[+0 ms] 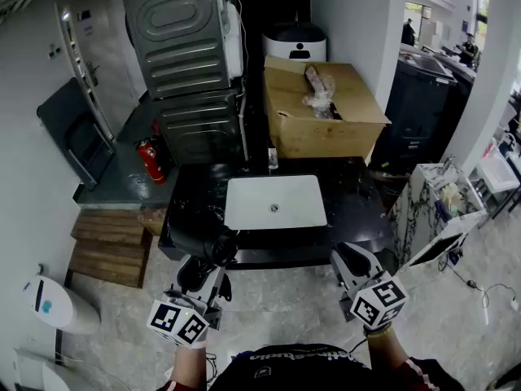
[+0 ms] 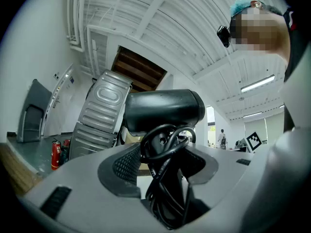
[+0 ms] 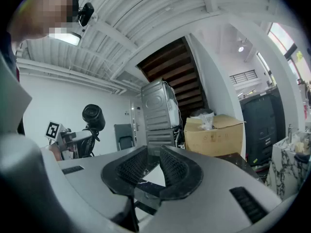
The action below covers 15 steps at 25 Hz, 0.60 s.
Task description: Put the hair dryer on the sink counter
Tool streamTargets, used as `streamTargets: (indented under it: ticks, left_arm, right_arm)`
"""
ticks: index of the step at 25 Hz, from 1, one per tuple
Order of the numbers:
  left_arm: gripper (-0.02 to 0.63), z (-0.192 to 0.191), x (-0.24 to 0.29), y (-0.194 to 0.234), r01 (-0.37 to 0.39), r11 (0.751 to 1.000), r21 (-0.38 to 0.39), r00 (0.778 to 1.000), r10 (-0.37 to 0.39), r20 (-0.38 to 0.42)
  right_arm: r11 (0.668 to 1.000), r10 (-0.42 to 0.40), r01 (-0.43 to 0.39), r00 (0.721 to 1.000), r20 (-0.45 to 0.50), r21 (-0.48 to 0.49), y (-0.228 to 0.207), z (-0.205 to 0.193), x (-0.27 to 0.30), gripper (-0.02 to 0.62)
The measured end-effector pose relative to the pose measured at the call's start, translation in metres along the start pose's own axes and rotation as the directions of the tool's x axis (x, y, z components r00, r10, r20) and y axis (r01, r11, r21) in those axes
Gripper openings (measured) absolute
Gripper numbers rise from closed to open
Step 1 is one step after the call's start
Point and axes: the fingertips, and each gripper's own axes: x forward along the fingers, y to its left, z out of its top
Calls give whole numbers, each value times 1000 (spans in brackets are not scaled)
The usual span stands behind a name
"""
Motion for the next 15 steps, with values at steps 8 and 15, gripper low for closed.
streamTargets:
  ticks: [8, 15]
  left_arm:
    - [235, -3, -1, -5, 2, 1000, 1, 1000, -2, -5]
    - [235, -5, -3, -8, 2, 1000, -6, 1000, -2, -12]
  right_arm:
    - [1000, -7, 7, 1000, 1, -7, -1, -2, -6, 95]
    - [1000, -13, 13, 1000, -11, 0, -2, -8, -12, 95]
